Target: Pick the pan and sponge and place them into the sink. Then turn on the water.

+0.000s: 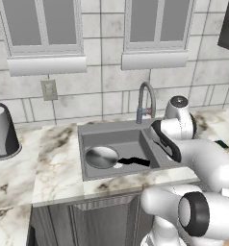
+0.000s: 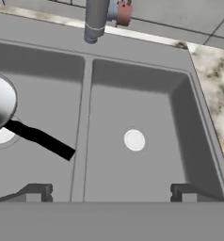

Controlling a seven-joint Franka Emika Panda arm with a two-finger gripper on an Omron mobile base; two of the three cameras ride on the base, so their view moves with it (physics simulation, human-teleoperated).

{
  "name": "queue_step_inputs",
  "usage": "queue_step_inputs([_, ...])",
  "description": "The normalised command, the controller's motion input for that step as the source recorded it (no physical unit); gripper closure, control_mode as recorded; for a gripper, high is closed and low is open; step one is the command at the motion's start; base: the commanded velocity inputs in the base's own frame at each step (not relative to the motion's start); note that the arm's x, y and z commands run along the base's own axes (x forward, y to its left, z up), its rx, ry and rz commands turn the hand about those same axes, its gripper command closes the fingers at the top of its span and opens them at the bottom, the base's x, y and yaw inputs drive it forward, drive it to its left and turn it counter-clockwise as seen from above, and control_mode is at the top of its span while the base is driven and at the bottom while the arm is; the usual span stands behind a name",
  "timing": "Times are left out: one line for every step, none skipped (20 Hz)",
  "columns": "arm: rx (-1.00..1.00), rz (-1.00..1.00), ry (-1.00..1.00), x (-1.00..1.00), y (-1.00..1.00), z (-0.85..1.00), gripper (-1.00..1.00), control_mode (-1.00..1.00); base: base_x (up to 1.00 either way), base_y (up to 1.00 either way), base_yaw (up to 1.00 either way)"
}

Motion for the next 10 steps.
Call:
queue_step_inputs([0.04,-0.10,0.00,-0.04,-0.49,0.00,-1.00,-1.00,0.00,0.00,0.00])
queue_step_inputs([0.04,-0.10,0.00,-0.06,-0.48,0.00,-1.00,-1.00,0.00,0.00,0.00])
queue_step_inputs([0.05,-0.10,0.00,-0.06,-0.49,0.00,-1.00,-1.00,0.00,0.00,0.00])
queue_step_inputs([0.04,-0.10,0.00,-0.05,-0.49,0.00,-1.00,-1.00,0.00,0.00,0.00])
queue_step_inputs([0.05,-0.10,0.00,-0.02,-0.49,0.00,-1.00,-1.00,0.00,0.00,0.00])
queue_step_inputs([0.05,-0.10,0.00,-0.01,-0.51,0.00,-1.00,-1.00,0.00,0.00,0.00])
queue_step_inputs([0.04,-0.10,0.00,-0.01,-0.49,0.00,-1.00,-1.00,0.00,0.00,0.00])
queue_step_inputs([0.04,-0.10,0.00,0.00,-0.51,0.00,-1.00,-1.00,0.00,0.00,0.00])
queue_step_inputs([0.05,-0.10,0.00,0.00,-0.51,0.00,-1.00,-1.00,0.00,0.00,0.00])
queue_step_inputs([0.05,-0.10,0.00,0.00,-0.50,0.00,-1.00,-1.00,0.00,0.00,0.00])
